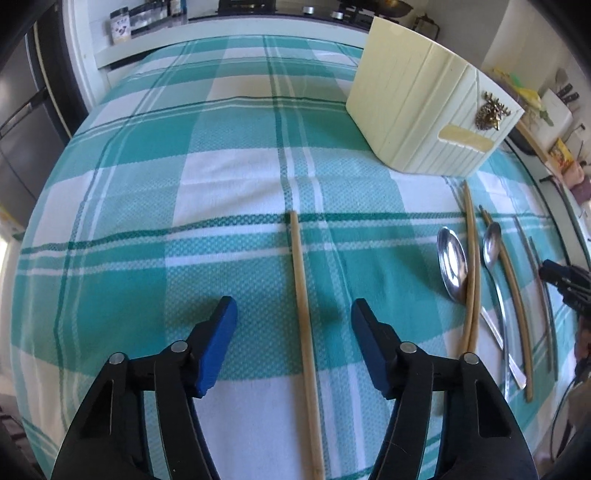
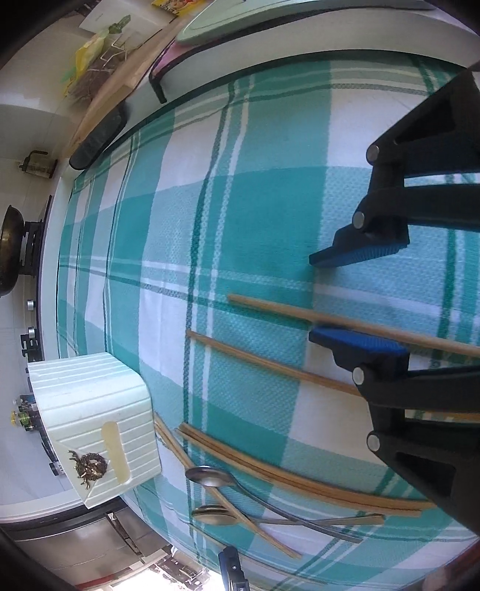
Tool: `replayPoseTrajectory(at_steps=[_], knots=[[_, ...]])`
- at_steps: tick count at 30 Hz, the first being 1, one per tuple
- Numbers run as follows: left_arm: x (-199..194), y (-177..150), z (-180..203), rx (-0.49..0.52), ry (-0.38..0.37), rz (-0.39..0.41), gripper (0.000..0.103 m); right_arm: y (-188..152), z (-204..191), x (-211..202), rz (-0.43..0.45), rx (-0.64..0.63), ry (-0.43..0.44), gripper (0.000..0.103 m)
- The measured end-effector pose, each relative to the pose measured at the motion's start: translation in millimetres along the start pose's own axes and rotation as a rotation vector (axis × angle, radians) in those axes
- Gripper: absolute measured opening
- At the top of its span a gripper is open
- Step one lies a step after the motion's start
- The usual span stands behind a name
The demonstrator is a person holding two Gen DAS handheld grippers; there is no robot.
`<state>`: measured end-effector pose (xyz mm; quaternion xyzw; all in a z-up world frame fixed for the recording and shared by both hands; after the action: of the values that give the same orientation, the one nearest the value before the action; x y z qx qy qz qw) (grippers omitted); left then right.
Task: Organize utensils
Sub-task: 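Lift the chopstick with the left tool while the right tool grasps another chopstick, then lower both held chopsticks into the cream holder and open both tools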
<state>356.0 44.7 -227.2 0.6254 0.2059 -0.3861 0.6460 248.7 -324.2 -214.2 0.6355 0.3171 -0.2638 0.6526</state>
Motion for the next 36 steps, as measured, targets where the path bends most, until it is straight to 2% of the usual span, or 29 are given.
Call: replayPoseTrajectory(at_steps=[1, 2, 3, 4, 5, 6, 7, 9, 11, 13, 19, 25, 31, 36], knots=[[1.8, 2.0, 0.8, 0.004, 0.001, 0.007, 0.057, 5.0, -0.8, 5.0, 0.005, -0.003, -0.001, 0.032], [3.5, 4.3, 1.4, 0.008, 0.0, 0.016, 0.051, 9.6, -1.0, 8.8, 0.012, -0.005, -0.005, 0.032], [5.4, 6.5, 2.3, 0.012, -0.007, 0.023, 0.036, 14.2, -1.5, 12.5, 0.017, -0.004, -0.008, 0.031], [7.6, 8.6, 2.9, 0.012, -0.016, 0.028, 0.026, 17.7, -1.7, 15.9, 0.019, -0.001, -0.009, 0.028], [10.8, 11.4, 2.5, 0.004, -0.029, 0.03, 0.009, 21.8, -2.0, 19.9, 0.019, 0.004, -0.009, 0.021], [14.0, 13.6, 2.0, -0.013, -0.049, 0.026, 0.005, 26.3, -2.2, 24.3, 0.018, 0.004, -0.011, 0.012], [16.2, 16.3, 1.4, -0.032, -0.066, 0.028, 0.005, 29.8, -2.5, 27.0, 0.018, 0.0, -0.016, 0.007], [17.7, 22.2, -0.8, -0.06, -0.081, 0.037, 0.004, 35.8, -1.8, 31.6, 0.012, 0.006, -0.016, 0.005], [7.7, 29.3, -1.0, -0.078, -0.093, 0.076, 0.004, 42.3, 2.0, 30.6, 0.021, 0.053, 0.009, 0.005], [-11.9, 38.9, 0.6, -0.084, -0.11, 0.131, 0.004, 52.3, 5.0, 18.4, 0.067, 0.094, 0.035, 0.005], [-93.9, 64.7, 11.0, -0.071, -0.153, 0.313, 0.004, 86.2, -4.9, -65.2, 0.252, 0.134, 0.139, 0.005], [-159.3, 73.0, 25.0, -0.06, -0.208, 0.436, 0.004, 104.3, -25.7, -147.9, 0.391, 0.095, 0.215, 0.005], [-191.3, 89.2, 37.5, -0.044, -0.23, 0.514, 0.004, 121.8, -41.6, -187.9, 0.492, 0.076, 0.243, 0.005], [-215.1, 135.0, 44.7, -0.04, -0.239, 0.592, 0.004, 167.0, -51.7, -204.6, 0.588, 0.061, 0.237, 0.005]])
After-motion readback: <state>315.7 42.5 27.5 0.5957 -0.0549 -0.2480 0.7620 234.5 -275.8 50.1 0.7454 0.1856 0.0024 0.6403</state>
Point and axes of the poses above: each gripper's, at about its wrist camera, not at the fingertips, and x roughly the way its jaws point, z to its right, y to its top, the point moved 5 cm from there along x, roughly the way its jaws point, and after that the axes turned 14 degrees about z, right-handed, at the moved point
